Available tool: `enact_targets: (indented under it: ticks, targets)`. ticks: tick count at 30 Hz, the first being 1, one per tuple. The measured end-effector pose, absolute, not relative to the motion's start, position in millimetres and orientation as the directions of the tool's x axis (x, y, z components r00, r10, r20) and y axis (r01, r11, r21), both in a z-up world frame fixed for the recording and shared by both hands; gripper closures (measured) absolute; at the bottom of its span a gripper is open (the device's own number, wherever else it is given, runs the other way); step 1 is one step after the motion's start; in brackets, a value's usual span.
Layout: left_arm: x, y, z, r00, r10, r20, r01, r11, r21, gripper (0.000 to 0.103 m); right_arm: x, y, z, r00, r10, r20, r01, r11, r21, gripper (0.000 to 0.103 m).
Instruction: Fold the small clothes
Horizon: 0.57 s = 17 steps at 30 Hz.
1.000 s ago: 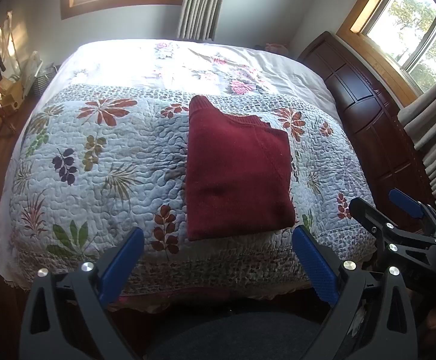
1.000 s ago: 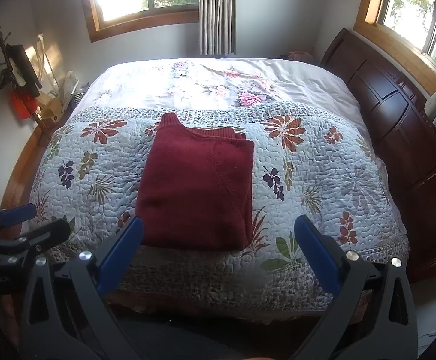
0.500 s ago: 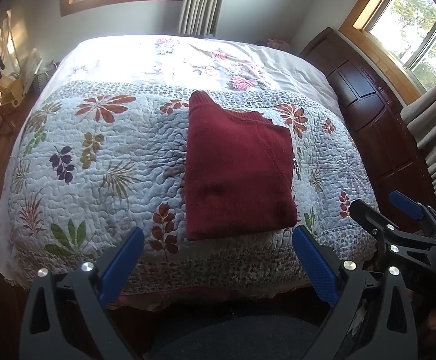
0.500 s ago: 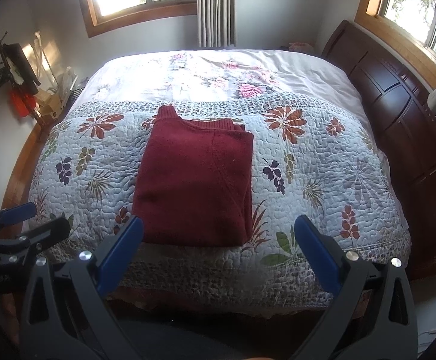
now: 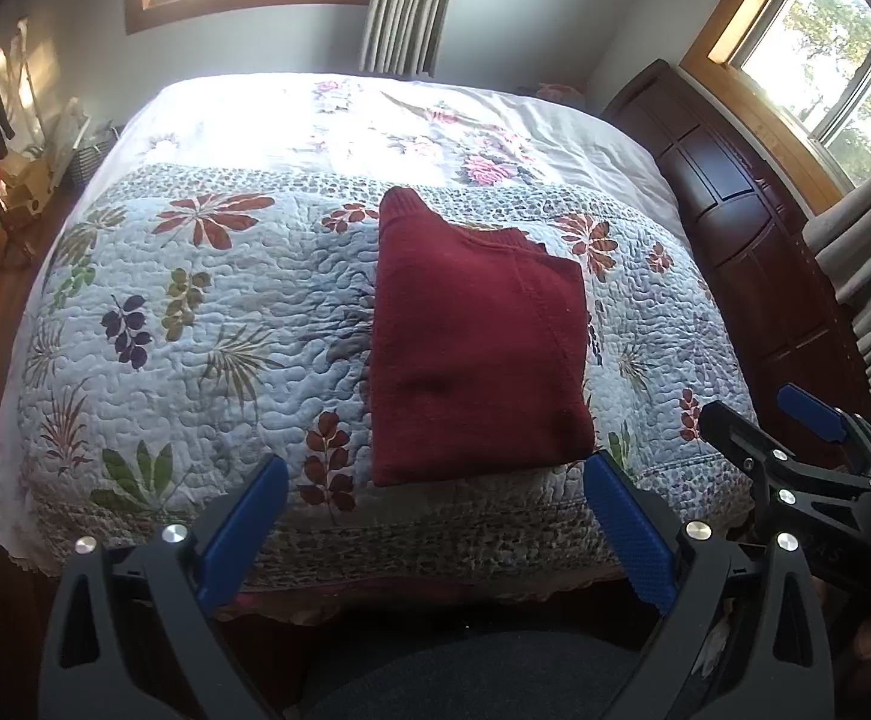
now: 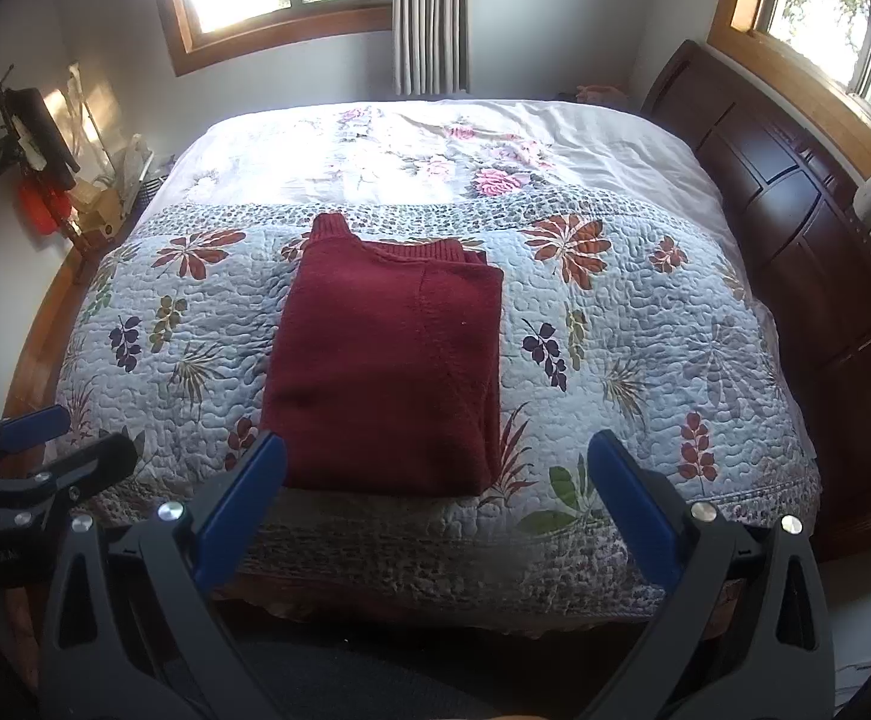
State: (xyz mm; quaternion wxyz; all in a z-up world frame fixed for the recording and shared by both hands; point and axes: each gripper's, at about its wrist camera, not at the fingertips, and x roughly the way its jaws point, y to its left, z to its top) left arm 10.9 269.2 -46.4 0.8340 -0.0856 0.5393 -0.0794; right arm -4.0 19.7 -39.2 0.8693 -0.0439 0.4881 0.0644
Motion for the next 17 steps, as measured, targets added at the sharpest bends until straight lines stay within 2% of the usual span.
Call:
enact_targets:
  ticks: [17]
  targets:
    - [10.9,264.2,-47.1,0.402,-0.220,-0.889,0.044,0.974,-0.222,0.004,-2.6,10.8,-44.5,0.496,0.072,-0.865,-0.150,0.989,-0.004,0.003]
